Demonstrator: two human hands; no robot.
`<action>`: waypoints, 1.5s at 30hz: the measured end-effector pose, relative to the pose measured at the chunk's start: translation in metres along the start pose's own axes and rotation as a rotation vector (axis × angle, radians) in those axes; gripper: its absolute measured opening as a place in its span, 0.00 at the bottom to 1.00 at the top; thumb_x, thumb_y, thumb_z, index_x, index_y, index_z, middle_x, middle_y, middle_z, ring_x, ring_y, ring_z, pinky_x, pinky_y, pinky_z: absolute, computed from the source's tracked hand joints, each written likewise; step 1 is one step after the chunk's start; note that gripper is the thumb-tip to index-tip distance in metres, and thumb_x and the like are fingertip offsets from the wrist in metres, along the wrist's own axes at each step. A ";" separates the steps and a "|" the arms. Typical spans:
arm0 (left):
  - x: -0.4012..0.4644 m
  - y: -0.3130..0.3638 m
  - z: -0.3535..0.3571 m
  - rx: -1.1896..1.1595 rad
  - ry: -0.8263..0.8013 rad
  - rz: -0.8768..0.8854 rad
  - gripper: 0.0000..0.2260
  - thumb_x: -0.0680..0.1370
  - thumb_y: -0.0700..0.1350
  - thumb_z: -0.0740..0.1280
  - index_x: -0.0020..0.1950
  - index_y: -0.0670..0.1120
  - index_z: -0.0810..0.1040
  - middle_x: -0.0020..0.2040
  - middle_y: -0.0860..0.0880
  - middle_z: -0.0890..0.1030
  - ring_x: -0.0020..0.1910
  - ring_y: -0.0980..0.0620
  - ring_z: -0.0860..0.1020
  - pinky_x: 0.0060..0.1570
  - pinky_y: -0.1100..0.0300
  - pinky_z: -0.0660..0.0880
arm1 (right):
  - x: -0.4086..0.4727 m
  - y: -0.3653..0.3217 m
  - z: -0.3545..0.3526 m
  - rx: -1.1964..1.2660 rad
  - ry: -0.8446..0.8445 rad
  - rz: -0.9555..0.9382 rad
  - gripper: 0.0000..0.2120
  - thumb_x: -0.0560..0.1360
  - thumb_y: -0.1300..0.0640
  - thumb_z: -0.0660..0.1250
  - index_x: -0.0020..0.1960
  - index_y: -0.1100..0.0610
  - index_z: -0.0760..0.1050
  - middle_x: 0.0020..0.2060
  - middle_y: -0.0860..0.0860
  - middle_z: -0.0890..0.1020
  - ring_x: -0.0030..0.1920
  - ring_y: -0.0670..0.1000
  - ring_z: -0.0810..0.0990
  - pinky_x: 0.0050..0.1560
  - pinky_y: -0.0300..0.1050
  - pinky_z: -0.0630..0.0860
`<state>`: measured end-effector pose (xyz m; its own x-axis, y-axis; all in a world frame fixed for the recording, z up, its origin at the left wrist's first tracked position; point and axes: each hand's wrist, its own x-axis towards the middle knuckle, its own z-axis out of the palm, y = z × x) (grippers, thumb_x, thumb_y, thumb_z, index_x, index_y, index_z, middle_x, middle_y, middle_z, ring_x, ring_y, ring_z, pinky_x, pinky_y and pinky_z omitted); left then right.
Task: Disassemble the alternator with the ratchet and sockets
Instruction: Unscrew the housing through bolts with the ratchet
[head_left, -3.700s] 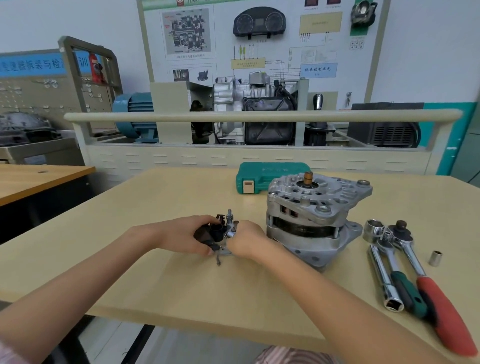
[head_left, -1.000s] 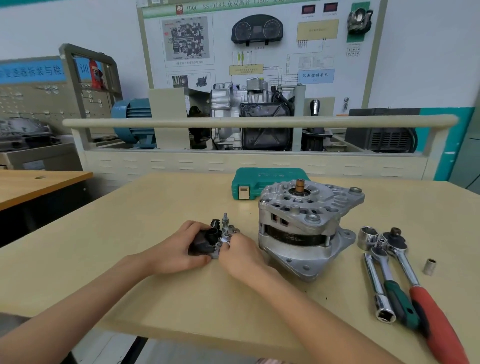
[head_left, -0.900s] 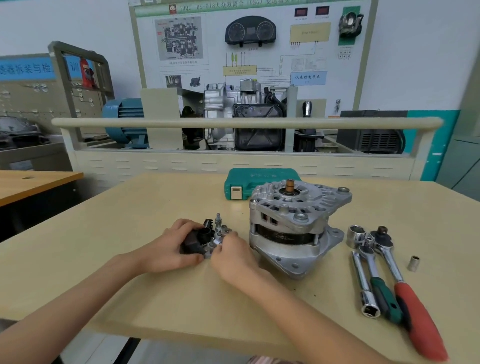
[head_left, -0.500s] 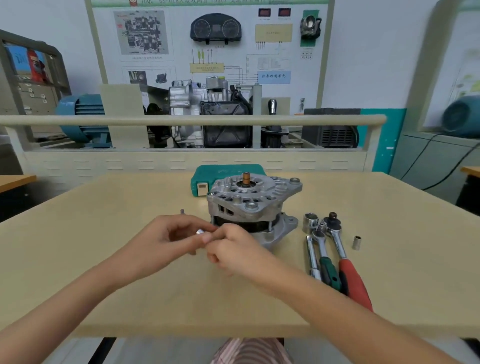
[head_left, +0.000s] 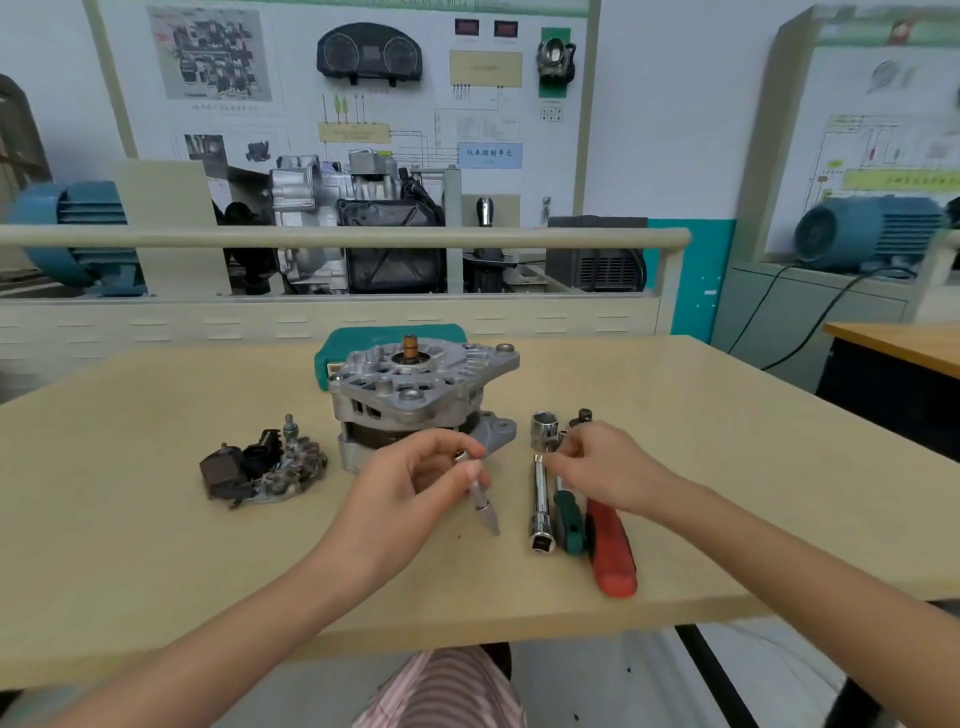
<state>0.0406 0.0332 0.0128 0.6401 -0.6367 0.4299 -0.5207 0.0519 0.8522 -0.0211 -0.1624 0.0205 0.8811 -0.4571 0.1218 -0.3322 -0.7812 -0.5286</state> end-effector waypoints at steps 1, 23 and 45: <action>-0.001 0.001 0.003 0.014 -0.012 0.010 0.05 0.77 0.39 0.66 0.49 0.48 0.79 0.38 0.50 0.84 0.42 0.55 0.83 0.43 0.67 0.77 | 0.004 0.002 -0.001 -0.040 -0.053 0.015 0.16 0.76 0.53 0.63 0.32 0.61 0.70 0.30 0.53 0.75 0.29 0.47 0.70 0.27 0.35 0.64; 0.012 -0.036 0.063 0.567 -0.169 0.201 0.09 0.82 0.47 0.55 0.58 0.50 0.73 0.50 0.53 0.76 0.48 0.54 0.74 0.48 0.59 0.71 | 0.039 0.021 -0.006 -0.251 -0.063 0.084 0.20 0.74 0.51 0.66 0.29 0.56 0.64 0.27 0.50 0.68 0.32 0.50 0.70 0.26 0.39 0.62; 0.005 -0.020 0.035 0.077 -0.013 -0.048 0.09 0.75 0.42 0.70 0.46 0.56 0.76 0.40 0.56 0.85 0.37 0.64 0.78 0.41 0.68 0.73 | 0.029 0.000 0.004 0.294 0.356 -0.147 0.14 0.72 0.60 0.64 0.30 0.58 0.64 0.25 0.50 0.69 0.21 0.44 0.69 0.22 0.31 0.66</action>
<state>0.0351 0.0021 -0.0125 0.6586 -0.6467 0.3847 -0.5314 -0.0378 0.8463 0.0057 -0.1742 0.0207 0.7244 -0.5081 0.4660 -0.0585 -0.7188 -0.6927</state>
